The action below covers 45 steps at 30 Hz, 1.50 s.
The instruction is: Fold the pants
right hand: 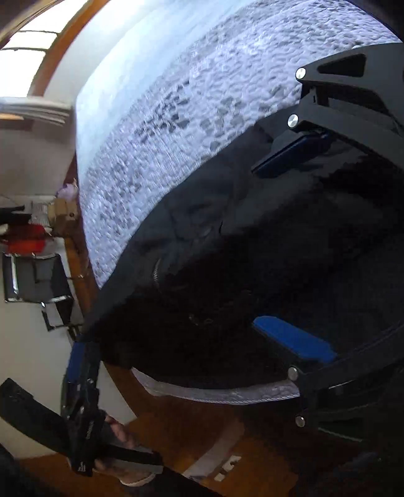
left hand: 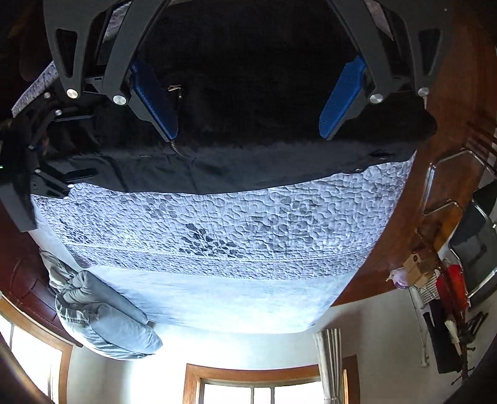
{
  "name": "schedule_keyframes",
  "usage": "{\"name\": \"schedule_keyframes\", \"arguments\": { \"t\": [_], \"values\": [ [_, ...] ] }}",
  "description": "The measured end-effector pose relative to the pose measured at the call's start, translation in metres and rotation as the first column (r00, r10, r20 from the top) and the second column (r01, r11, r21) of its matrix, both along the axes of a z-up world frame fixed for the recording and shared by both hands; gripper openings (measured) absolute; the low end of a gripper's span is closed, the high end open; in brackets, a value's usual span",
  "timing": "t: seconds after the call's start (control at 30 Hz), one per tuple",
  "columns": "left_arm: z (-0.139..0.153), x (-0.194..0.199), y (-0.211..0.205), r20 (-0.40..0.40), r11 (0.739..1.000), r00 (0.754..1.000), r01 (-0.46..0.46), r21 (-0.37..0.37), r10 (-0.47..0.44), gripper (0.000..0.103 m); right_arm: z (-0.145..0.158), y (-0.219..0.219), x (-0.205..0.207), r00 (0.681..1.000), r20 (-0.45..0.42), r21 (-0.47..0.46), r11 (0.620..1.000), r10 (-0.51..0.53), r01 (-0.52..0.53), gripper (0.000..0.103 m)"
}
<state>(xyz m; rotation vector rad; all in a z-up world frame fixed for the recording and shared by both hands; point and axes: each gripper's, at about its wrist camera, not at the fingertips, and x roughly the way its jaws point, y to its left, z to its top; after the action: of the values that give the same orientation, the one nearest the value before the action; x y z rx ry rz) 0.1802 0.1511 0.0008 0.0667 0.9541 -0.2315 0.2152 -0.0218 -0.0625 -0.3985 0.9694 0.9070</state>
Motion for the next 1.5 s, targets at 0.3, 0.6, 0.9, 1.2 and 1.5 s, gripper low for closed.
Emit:
{"name": "schedule_keyframes", "arguments": {
  "t": [0.3, 0.6, 0.9, 1.2, 1.5],
  "values": [
    [-0.028, 0.023, 0.012, -0.077, 0.998, 0.997, 0.032, 0.047, -0.029, 0.093, -0.040, 0.019, 0.036, 0.991, -0.121, -0.034, 0.997, 0.065, -0.070, 0.013],
    [-0.033, 0.006, 0.017, -0.081, 1.000, 0.997, 0.016, 0.027, -0.014, 0.094, -0.005, 0.015, -0.005, 0.992, 0.085, -0.021, 0.995, 0.098, -0.097, 0.002],
    [-0.015, -0.061, 0.057, -0.128, 0.976, 0.989, -0.103, -0.194, 0.079, 0.096, 0.026, 0.021, -0.109, 0.939, 0.299, -0.077, 0.985, 0.169, -0.153, 0.002],
    [-0.077, -0.097, 0.096, -0.323, 0.930, 0.915, -0.315, -0.191, 0.243, 0.097, -0.026, 0.042, -0.165, 0.959, 0.219, -0.141, 0.979, 0.177, -0.149, 0.003],
    [-0.118, -0.090, 0.114, -0.368, 0.854, 0.877, -0.426, -0.298, 0.309, 0.024, -0.053, 0.047, -0.178, 0.979, 0.189, -0.133, 0.990, 0.079, -0.054, 0.042]
  ]
}}
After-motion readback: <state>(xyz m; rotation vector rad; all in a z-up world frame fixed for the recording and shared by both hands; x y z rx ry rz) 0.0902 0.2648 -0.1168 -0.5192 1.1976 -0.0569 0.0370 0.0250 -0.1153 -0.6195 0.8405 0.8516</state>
